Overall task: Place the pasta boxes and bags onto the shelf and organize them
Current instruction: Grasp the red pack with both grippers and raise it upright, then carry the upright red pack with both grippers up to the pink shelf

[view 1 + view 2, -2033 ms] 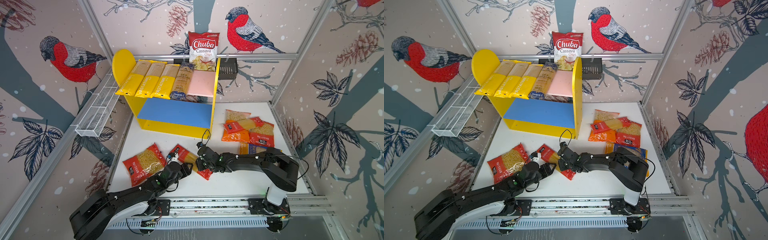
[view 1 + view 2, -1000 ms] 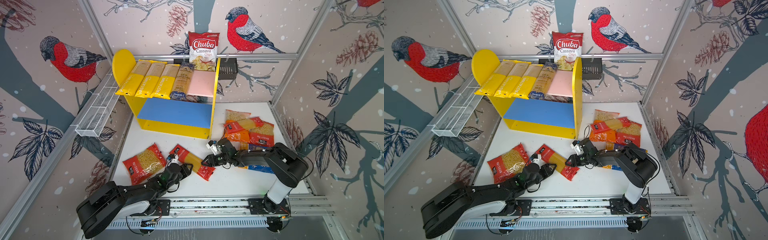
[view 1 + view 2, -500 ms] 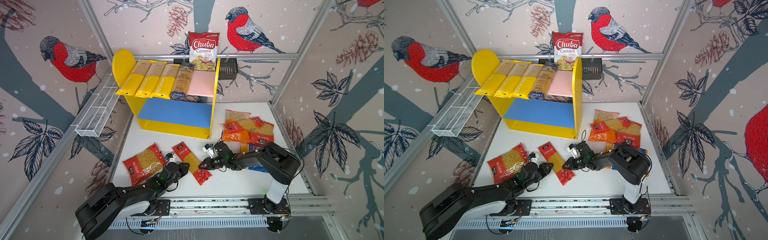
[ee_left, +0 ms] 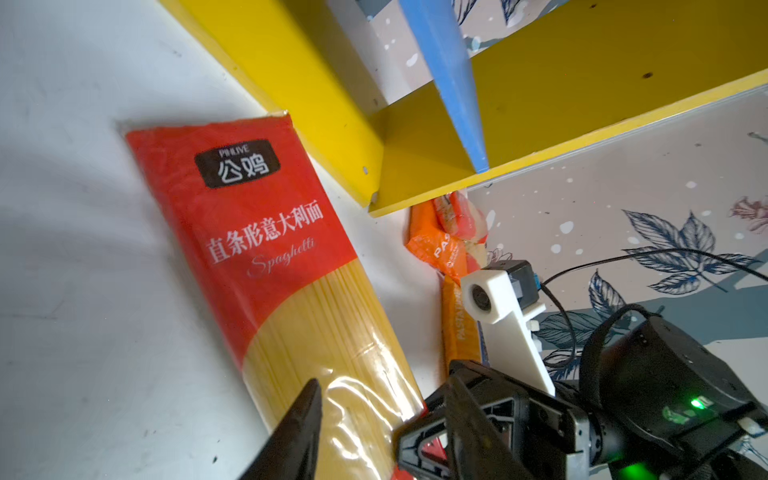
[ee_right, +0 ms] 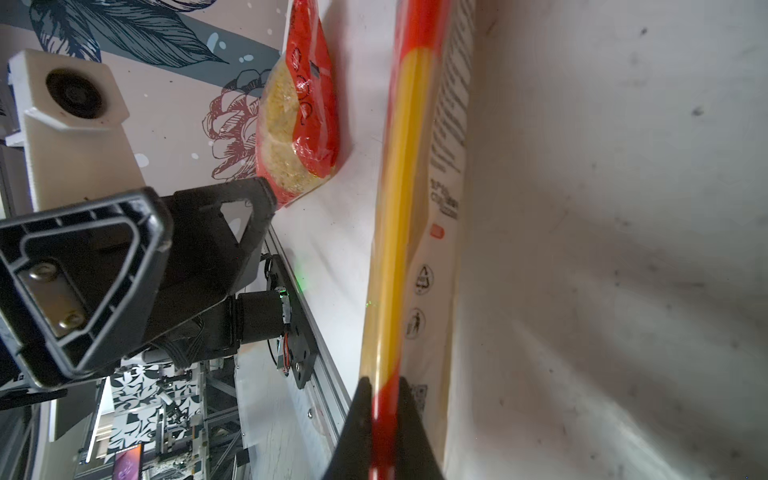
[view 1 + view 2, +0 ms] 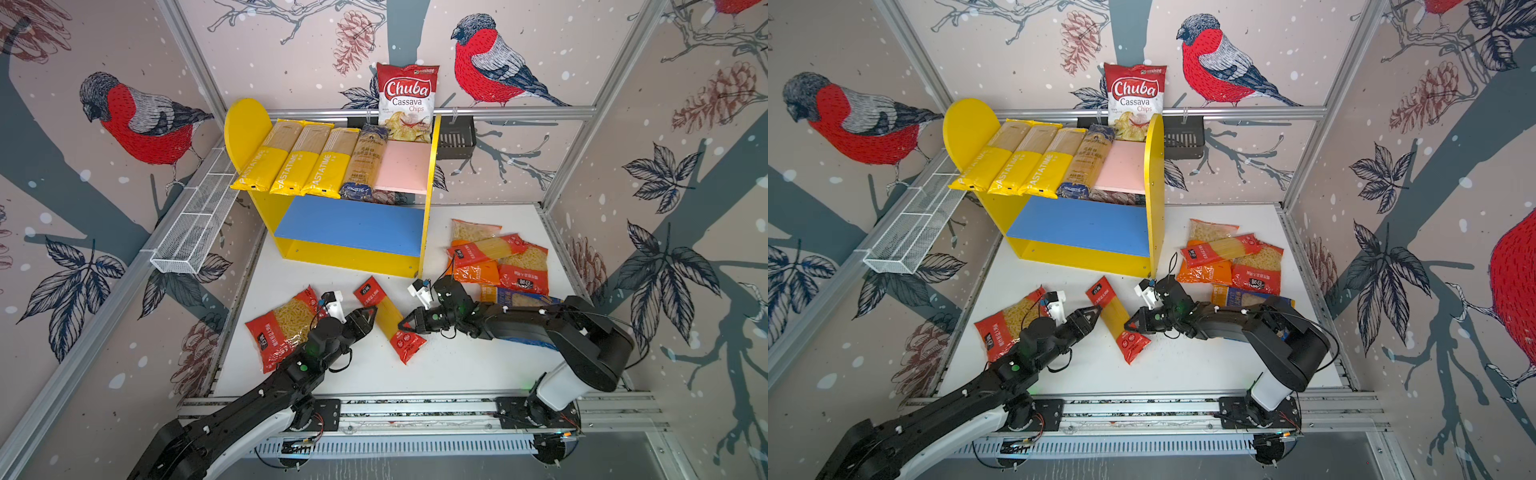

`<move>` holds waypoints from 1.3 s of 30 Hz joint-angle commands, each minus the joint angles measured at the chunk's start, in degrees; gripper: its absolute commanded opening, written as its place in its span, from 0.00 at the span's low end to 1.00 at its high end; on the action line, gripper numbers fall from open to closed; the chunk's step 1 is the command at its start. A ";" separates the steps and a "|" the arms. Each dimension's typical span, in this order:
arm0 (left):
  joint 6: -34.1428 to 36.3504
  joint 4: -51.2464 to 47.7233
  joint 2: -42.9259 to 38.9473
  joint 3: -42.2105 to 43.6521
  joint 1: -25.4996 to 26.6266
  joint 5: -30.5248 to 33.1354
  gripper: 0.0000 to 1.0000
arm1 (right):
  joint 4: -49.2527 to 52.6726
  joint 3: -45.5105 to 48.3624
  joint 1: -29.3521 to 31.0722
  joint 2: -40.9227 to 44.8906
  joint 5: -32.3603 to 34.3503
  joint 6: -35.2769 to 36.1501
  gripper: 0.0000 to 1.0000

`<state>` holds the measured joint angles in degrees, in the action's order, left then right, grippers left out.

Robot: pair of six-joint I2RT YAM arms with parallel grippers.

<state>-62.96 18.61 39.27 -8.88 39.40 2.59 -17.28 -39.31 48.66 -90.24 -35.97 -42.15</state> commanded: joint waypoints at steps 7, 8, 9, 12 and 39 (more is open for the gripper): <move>3.11 -0.53 -3.12 -2.98 -1.87 -4.43 0.66 | 0.92 -2.15 -0.42 9.21 2.00 7.00 0.00; 2.98 0.26 -3.30 -2.89 -2.02 -4.83 0.68 | 1.17 -2.39 -0.48 10.18 2.36 7.37 0.00; 2.56 1.43 -3.40 -2.74 -2.19 -5.25 0.70 | 1.28 -2.60 -0.42 11.32 2.80 7.76 0.00; 1.87 8.94 -3.42 -1.11 -3.20 -7.32 0.77 | 0.03 -2.61 -0.52 14.63 3.61 8.39 0.00; 1.42 43.92 15.11 -7.91 -5.46 -20.72 0.76 | -26.90 5.90 3.11 28.72 4.60 1.24 0.00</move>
<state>-62.57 56.69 54.61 -16.56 34.02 -16.67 -30.81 -33.34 51.96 -62.39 -29.65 -41.98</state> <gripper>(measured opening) 0.767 0.099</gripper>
